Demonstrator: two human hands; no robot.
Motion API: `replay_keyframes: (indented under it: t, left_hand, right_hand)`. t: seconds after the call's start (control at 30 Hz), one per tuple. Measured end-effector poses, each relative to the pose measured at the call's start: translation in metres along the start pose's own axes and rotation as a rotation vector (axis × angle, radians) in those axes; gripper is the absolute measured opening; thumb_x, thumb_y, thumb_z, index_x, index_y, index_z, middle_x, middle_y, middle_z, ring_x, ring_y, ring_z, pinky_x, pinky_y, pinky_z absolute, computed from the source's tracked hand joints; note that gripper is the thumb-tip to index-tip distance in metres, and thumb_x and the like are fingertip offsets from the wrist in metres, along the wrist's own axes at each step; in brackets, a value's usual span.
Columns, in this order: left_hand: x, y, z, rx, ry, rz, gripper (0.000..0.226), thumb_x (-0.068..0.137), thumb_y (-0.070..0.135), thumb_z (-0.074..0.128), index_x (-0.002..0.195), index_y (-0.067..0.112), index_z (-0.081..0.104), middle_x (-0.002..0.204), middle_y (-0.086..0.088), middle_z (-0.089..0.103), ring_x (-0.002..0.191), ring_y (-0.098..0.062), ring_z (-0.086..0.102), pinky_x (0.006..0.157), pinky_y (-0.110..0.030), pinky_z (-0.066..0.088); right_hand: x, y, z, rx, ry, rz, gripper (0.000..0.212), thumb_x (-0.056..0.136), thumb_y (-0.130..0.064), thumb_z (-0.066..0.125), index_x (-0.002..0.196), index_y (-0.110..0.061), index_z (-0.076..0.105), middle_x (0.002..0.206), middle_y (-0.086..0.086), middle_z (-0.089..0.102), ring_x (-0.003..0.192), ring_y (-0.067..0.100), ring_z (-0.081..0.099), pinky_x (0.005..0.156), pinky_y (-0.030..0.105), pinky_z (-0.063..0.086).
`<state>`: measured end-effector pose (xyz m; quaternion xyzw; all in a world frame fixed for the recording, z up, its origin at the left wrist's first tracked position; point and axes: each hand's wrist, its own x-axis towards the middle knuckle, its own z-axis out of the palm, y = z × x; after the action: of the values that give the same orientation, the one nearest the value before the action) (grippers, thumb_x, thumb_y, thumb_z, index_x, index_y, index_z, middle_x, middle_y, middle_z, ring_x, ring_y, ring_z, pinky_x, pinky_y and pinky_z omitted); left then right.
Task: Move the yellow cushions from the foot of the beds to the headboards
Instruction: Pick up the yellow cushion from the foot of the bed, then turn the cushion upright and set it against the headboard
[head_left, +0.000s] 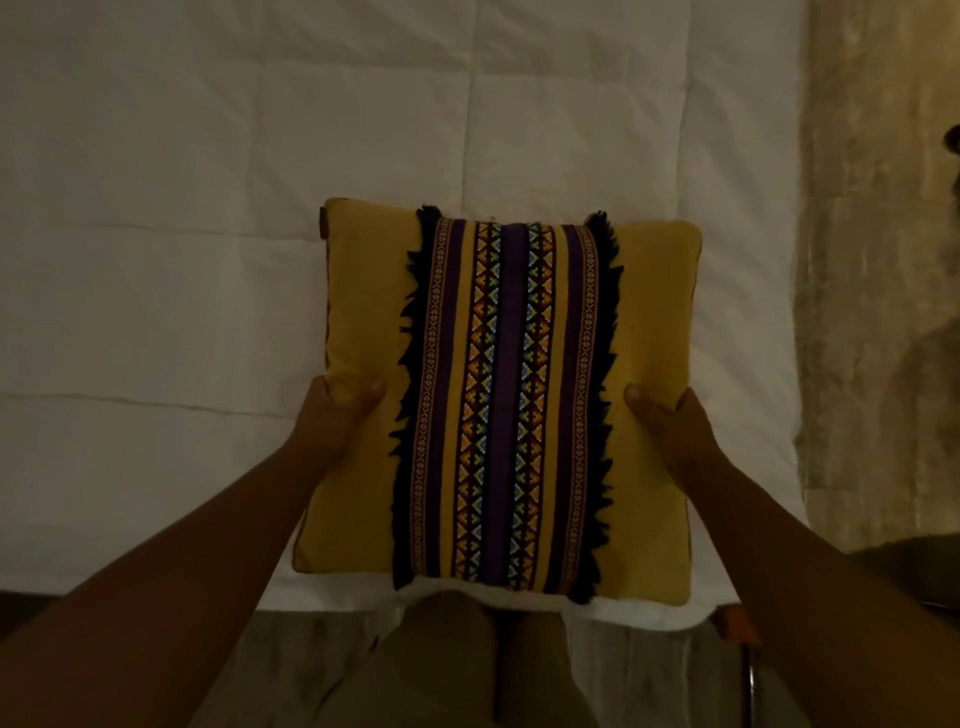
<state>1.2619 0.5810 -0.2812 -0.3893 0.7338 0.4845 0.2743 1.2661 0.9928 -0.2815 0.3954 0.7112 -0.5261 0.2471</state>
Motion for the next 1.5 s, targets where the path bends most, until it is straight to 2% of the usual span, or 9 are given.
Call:
replay_keyframes:
  t: [0.17,0.27,0.53,0.67,0.8,1.07,1.2,1.33,1.5]
  left_hand:
    - [0.005,-0.002,-0.004,0.004,-0.026,-0.007,0.097,0.068,0.063,0.075,0.144,0.020,0.033,0.138,-0.010,0.052,0.109,-0.028,0.058,0.090,-0.046,0.051]
    - [-0.002,0.003,-0.010,0.006,-0.038,0.003,0.098,0.067,0.061,0.077,0.145,0.021,0.031,0.139,-0.009,0.052,0.107,-0.026,0.058,0.089,-0.045,0.052]
    - [-0.004,0.013,-0.026,0.076,-0.176,-0.002,0.110,0.062,0.049,0.084,0.150,0.018,0.025,0.142,-0.010,0.050,0.116,-0.028,0.057,0.095,-0.047,0.052]
    - [0.010,0.018,-0.028,0.064,-0.270,-0.034,0.115,0.055,0.046,0.090,0.148,0.020,0.029,0.137,-0.009,0.054,0.117,-0.031,0.058,0.099,-0.054,0.050]
    - [0.005,0.020,-0.023,0.044,-0.313,0.014,0.104,0.044,0.056,0.089,0.135,0.022,0.053,0.126,-0.007,0.065,0.109,-0.029,0.065,0.098,-0.056,0.050]
    - [-0.047,0.023,-0.030,-0.061,-0.099,0.129,0.071,0.068,0.044,0.082,0.129,0.020,0.057,0.121,-0.009,0.067,0.092,-0.015,0.067,0.071,-0.032,0.056]
    - [-0.097,0.026,-0.059,-0.158,-0.048,0.160,0.081,0.063,0.048,0.085,0.133,0.019,0.055,0.121,-0.008,0.067,0.104,-0.028,0.068,0.091,-0.052,0.055]
    - [-0.152,0.018,-0.101,-0.297,0.006,0.222,0.091,0.050,0.053,0.085,0.131,0.022,0.058,0.122,-0.008,0.069,0.106,-0.028,0.068,0.092,-0.053,0.055]
    - [-0.217,-0.014,-0.154,-0.456,0.118,0.285,0.071,0.056,0.054,0.087,0.120,0.035,0.065,0.115,-0.002,0.073,0.101,-0.025,0.072,0.087,-0.053,0.057]
  right_hand:
    - [0.002,-0.001,-0.001,-0.039,-0.008,0.028,0.111,0.051,-0.074,0.079,0.141,-0.019,0.045,0.130,0.009,0.062,0.103,0.030,0.067,0.081,0.047,0.059]
    - [-0.005,-0.005,-0.007,-0.052,-0.008,0.044,0.108,0.056,-0.073,0.078,0.141,-0.017,0.043,0.132,0.011,0.060,0.102,0.029,0.066,0.079,0.046,0.059]
    - [-0.006,-0.018,-0.021,-0.132,-0.145,0.081,0.103,0.070,-0.045,0.083,0.151,-0.020,0.026,0.145,0.012,0.049,0.101,0.025,0.058,0.064,0.031,0.054]
    - [0.006,-0.021,-0.025,-0.091,-0.240,0.080,0.107,0.066,-0.033,0.086,0.152,-0.022,0.024,0.140,0.010,0.052,0.118,0.033,0.059,0.092,0.055,0.055]
    - [0.007,-0.023,-0.020,-0.037,-0.278,0.072,0.084,0.068,-0.027,0.085,0.142,-0.016,0.047,0.131,0.015,0.063,0.114,0.038,0.064,0.094,0.063,0.052]
    - [-0.018,-0.051,-0.027,0.027,-0.301,-0.053,0.071,0.083,-0.019,0.077,0.146,-0.019,0.043,0.133,0.015,0.061,0.114,0.039,0.063,0.093,0.063,0.052]
    - [-0.042,-0.087,-0.028,-0.019,-0.380,-0.152,0.079,0.077,-0.024,0.081,0.146,-0.021,0.042,0.135,0.013,0.060,0.117,0.038,0.062,0.097,0.063,0.050]
    - [-0.082,-0.130,-0.006,-0.072,-0.451,-0.264,0.083,0.071,-0.028,0.084,0.144,-0.022,0.045,0.130,0.013,0.063,0.112,0.037,0.065,0.092,0.061,0.054]
    - [-0.137,-0.177,0.038,-0.151,-0.536,-0.410,0.094,0.065,-0.034,0.087,0.146,-0.021,0.042,0.133,0.015,0.060,0.117,0.040,0.061,0.094,0.065,0.051]
